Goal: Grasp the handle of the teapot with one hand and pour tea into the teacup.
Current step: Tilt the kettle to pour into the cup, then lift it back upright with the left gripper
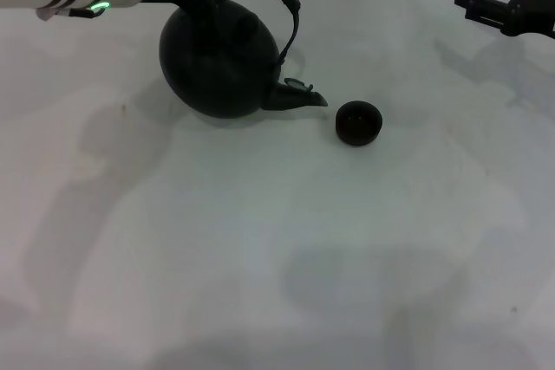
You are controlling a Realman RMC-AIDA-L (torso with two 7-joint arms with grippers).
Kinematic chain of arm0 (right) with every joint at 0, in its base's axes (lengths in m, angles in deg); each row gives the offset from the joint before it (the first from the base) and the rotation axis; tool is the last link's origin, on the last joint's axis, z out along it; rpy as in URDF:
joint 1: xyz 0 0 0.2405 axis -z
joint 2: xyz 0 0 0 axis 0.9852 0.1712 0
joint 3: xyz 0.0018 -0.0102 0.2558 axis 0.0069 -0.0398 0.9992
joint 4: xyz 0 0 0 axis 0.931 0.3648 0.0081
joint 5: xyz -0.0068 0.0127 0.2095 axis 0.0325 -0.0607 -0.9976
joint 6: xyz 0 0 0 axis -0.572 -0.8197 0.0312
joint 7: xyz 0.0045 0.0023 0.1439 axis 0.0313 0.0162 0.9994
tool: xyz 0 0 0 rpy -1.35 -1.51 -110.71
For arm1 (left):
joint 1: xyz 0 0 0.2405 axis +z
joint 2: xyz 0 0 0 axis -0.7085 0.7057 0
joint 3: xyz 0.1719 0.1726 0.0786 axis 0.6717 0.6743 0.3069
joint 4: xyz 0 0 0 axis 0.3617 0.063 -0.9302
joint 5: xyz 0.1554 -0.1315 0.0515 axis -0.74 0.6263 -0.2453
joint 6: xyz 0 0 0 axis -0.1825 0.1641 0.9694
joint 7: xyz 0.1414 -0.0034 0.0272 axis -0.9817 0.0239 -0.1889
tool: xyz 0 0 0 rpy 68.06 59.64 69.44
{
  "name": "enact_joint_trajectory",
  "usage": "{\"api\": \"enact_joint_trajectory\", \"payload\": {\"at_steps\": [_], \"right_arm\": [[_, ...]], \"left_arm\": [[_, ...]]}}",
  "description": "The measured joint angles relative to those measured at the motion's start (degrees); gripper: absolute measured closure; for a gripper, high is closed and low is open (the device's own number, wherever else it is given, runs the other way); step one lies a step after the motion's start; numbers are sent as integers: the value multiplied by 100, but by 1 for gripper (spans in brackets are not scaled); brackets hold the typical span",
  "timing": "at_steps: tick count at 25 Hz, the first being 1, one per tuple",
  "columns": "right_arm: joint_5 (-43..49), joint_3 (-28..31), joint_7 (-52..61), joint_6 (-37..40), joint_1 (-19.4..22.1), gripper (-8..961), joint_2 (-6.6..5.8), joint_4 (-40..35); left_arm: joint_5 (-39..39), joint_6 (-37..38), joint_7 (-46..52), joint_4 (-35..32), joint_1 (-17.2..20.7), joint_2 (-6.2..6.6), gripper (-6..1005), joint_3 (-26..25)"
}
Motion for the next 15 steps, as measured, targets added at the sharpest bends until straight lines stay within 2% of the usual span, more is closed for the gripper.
{"api": "enact_joint_trajectory", "payload": {"at_steps": [15], "right_arm": [[0, -3, -40, 11, -20, 91, 9, 73]], "left_arm": [[-190, -61, 140, -28, -171, -9, 852, 219]]}}
